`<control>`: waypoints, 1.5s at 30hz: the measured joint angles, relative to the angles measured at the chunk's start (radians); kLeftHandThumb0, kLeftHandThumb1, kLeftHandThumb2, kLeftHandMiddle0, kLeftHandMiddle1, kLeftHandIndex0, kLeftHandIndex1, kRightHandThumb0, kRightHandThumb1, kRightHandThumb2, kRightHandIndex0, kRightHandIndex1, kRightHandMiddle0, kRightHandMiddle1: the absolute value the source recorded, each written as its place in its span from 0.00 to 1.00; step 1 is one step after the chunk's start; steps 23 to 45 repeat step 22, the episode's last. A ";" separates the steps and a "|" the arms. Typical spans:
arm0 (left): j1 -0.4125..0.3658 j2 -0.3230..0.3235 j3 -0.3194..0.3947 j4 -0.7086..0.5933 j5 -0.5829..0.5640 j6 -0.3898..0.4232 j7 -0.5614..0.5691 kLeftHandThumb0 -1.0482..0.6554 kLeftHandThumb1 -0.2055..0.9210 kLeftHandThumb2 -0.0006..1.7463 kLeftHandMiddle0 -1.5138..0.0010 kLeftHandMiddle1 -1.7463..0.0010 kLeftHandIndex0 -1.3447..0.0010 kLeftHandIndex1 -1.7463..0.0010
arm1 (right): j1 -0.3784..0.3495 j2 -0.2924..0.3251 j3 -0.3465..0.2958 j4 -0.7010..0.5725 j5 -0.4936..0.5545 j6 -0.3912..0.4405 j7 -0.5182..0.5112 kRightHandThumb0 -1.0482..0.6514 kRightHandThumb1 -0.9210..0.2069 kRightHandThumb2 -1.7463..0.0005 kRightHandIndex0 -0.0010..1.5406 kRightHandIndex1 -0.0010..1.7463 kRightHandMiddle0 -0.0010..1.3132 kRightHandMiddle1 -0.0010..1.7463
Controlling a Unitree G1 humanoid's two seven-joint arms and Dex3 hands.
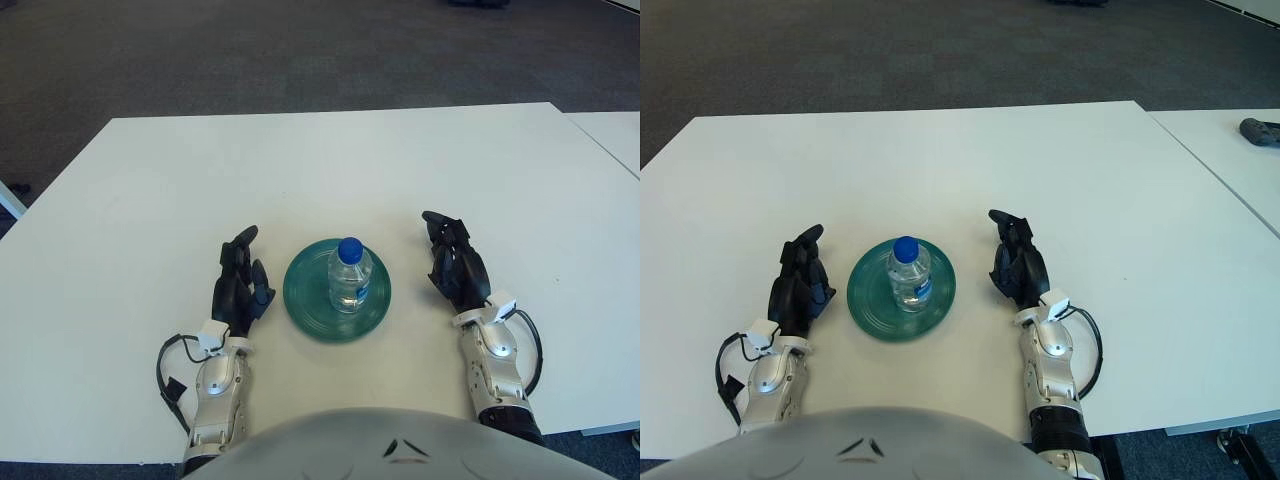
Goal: Put the bottle into the plate.
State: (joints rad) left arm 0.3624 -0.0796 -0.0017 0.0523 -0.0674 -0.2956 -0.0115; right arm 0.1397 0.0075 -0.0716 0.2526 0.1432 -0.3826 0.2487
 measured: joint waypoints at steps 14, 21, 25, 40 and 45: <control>0.040 -0.036 -0.021 -0.087 0.014 0.078 0.039 0.14 1.00 0.44 0.63 0.97 0.95 0.46 | 0.002 -0.014 0.011 -0.014 -0.007 0.026 -0.018 0.20 0.00 0.52 0.24 0.00 0.00 0.51; 0.039 -0.040 -0.019 -0.087 0.012 0.084 0.038 0.14 1.00 0.43 0.63 0.98 0.96 0.46 | 0.002 -0.014 0.017 -0.014 -0.012 0.025 -0.029 0.20 0.00 0.53 0.25 0.01 0.01 0.51; 0.039 -0.040 -0.019 -0.087 0.011 0.083 0.038 0.14 1.00 0.43 0.63 0.98 0.95 0.46 | 0.002 -0.014 0.018 -0.014 -0.012 0.025 -0.031 0.20 0.00 0.53 0.26 0.01 0.01 0.51; 0.039 -0.040 -0.019 -0.087 0.011 0.083 0.038 0.14 1.00 0.43 0.63 0.98 0.95 0.46 | 0.002 -0.014 0.018 -0.014 -0.012 0.025 -0.031 0.20 0.00 0.53 0.26 0.01 0.01 0.51; 0.039 -0.040 -0.019 -0.087 0.011 0.083 0.038 0.14 1.00 0.43 0.63 0.98 0.95 0.46 | 0.002 -0.014 0.018 -0.014 -0.012 0.025 -0.031 0.20 0.00 0.53 0.26 0.01 0.01 0.51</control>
